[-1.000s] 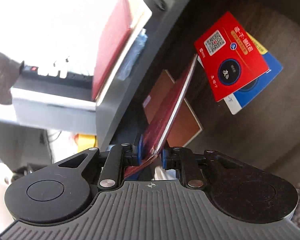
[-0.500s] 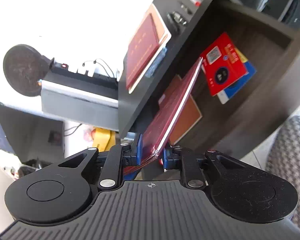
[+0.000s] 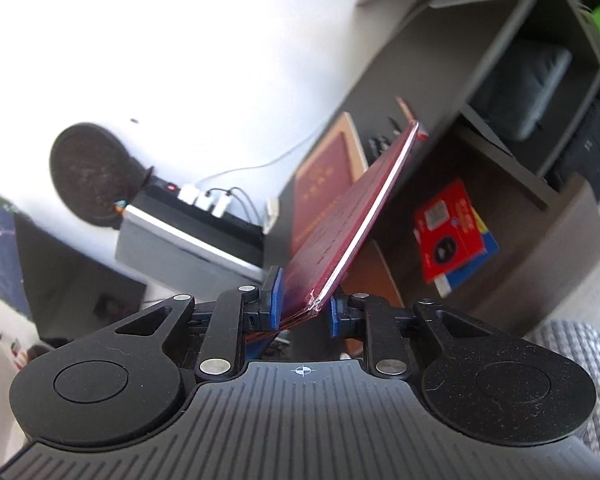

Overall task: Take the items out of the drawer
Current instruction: 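Lay the dark red booklet onto the red booklets on the cabinet top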

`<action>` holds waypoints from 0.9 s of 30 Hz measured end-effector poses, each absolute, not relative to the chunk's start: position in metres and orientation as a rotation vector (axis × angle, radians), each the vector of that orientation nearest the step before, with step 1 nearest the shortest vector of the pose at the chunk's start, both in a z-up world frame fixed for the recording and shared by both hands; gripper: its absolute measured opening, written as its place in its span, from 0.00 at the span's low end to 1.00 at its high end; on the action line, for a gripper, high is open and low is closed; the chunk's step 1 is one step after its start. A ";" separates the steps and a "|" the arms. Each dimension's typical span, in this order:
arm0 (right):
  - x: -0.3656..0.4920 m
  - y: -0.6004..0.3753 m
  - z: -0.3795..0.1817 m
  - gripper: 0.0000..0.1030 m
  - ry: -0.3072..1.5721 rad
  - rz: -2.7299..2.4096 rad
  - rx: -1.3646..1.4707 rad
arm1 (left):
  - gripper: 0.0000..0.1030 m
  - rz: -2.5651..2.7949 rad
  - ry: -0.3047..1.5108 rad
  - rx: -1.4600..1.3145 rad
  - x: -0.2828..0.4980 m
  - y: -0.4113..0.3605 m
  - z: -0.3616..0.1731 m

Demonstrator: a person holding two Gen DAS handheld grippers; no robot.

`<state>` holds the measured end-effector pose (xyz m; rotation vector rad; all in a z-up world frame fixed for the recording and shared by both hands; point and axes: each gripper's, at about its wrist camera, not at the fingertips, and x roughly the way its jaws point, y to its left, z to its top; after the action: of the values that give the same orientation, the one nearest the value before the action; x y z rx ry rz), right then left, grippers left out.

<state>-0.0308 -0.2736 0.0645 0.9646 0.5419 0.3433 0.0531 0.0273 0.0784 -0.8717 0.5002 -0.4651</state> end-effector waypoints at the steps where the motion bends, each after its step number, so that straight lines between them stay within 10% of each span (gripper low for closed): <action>1: -0.020 -0.272 0.067 0.23 0.537 0.363 0.952 | 0.22 -0.446 0.484 -0.876 0.061 0.031 0.078; 27: 0.237 -0.234 -0.001 0.25 0.612 0.451 1.050 | 0.23 -0.255 0.514 -0.874 0.242 0.056 0.020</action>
<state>0.2374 -0.2337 -0.0010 1.0496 0.6118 0.4506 0.2425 0.0563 0.0200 -0.8742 0.5142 -0.2552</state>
